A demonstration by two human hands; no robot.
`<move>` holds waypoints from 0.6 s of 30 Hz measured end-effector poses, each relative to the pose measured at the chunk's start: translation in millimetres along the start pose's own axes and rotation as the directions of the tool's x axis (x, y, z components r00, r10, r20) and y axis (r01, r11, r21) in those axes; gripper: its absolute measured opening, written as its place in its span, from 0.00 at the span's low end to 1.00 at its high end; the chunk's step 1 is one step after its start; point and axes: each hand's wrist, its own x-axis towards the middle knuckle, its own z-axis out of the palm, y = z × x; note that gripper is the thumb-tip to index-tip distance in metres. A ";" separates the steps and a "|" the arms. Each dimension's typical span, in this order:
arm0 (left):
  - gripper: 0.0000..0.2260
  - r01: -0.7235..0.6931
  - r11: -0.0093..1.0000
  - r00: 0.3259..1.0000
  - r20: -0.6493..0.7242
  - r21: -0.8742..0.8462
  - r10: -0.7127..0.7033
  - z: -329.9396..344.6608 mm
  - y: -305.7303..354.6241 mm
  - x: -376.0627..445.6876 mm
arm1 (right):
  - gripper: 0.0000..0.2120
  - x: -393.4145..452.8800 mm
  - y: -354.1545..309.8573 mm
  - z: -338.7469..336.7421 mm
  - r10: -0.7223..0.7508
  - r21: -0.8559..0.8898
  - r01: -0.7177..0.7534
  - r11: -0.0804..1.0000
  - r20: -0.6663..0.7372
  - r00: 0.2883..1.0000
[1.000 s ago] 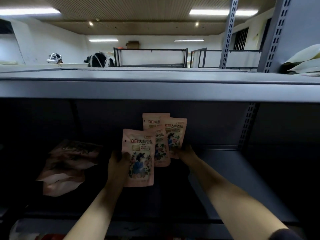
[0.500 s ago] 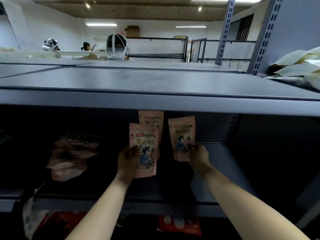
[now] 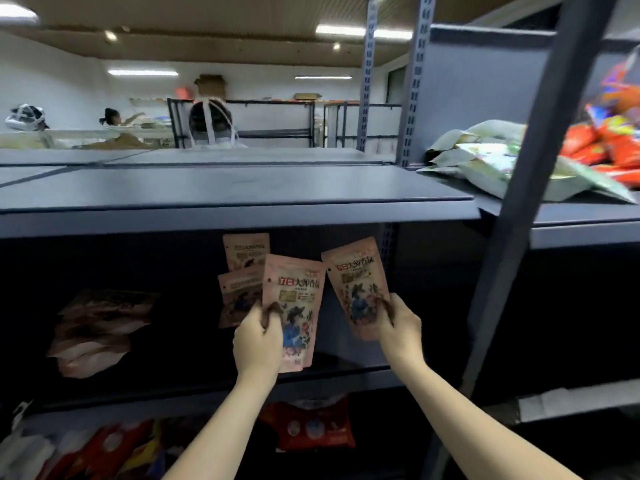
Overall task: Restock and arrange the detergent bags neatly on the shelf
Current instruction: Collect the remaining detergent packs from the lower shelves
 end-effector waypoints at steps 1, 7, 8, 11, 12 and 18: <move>0.09 -0.019 1.000 1.000 0.014 -0.006 0.019 2.7 6.2 -7.6 | 0.05 -7.4 -1.8 -11.1 -0.039 -0.020 0.038 0.999 -0.027 0.999; 0.11 -0.184 0.979 0.981 0.045 -0.082 0.188 22.6 55.0 -49.4 | 0.06 -37.9 -12.8 -80.0 -0.187 -0.084 0.173 0.981 -0.212 0.959; 0.12 -0.206 0.973 0.977 0.036 -0.104 0.211 26.8 64.7 -55.8 | 0.06 -40.9 -15.8 -91.5 -0.198 -0.069 0.186 0.980 -0.258 0.946; 0.13 -0.278 0.946 0.960 -0.004 -0.165 0.281 39.5 97.7 -76.0 | 0.07 -46.5 -24.9 -126.6 -0.243 -0.063 0.238 0.969 -0.410 0.879; 0.12 -0.299 0.935 0.953 -0.011 -0.191 0.303 43.4 112.1 -83.2 | 0.06 -45.8 -28.0 -137.9 -0.250 -0.056 0.252 0.966 -0.446 0.859; 0.10 -0.418 0.871 0.906 -0.052 -0.259 0.419 85.4 187.6 -107.5 | 0.08 -13.9 -37.8 -214.4 -0.268 -0.008 0.329 0.944 -0.600 0.754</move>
